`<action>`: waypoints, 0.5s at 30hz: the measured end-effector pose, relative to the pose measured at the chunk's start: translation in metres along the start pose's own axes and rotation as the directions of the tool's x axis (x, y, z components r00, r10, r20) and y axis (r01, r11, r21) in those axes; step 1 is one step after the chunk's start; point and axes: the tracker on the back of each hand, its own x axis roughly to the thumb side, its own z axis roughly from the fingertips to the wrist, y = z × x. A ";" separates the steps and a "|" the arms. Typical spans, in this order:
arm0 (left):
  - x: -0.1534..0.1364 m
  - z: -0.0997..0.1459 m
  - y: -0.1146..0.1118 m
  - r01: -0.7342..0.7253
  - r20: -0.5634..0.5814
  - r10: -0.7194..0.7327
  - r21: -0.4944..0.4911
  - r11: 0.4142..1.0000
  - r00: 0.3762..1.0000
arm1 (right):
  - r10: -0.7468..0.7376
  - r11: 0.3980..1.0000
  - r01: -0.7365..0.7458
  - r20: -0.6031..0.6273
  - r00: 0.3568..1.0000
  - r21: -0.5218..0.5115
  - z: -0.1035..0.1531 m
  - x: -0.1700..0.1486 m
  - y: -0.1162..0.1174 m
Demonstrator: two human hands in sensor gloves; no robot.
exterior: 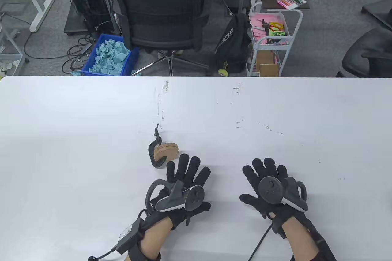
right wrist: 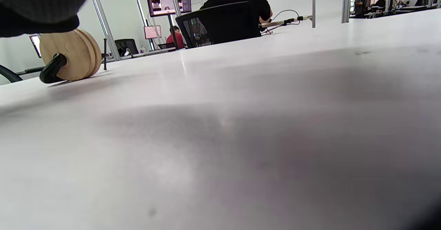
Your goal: Unscrew the clamp open
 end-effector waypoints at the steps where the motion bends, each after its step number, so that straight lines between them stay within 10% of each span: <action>1: 0.000 0.000 0.000 0.000 -0.001 0.000 0.000 1.000 1.000 | -0.001 1.000 0.001 -0.003 1.000 0.008 0.000 0.000 0.000; 15: -0.002 0.002 0.007 0.017 -0.038 -0.015 0.054 0.998 0.999 | -0.006 1.000 0.007 -0.024 1.000 0.018 0.001 -0.002 -0.002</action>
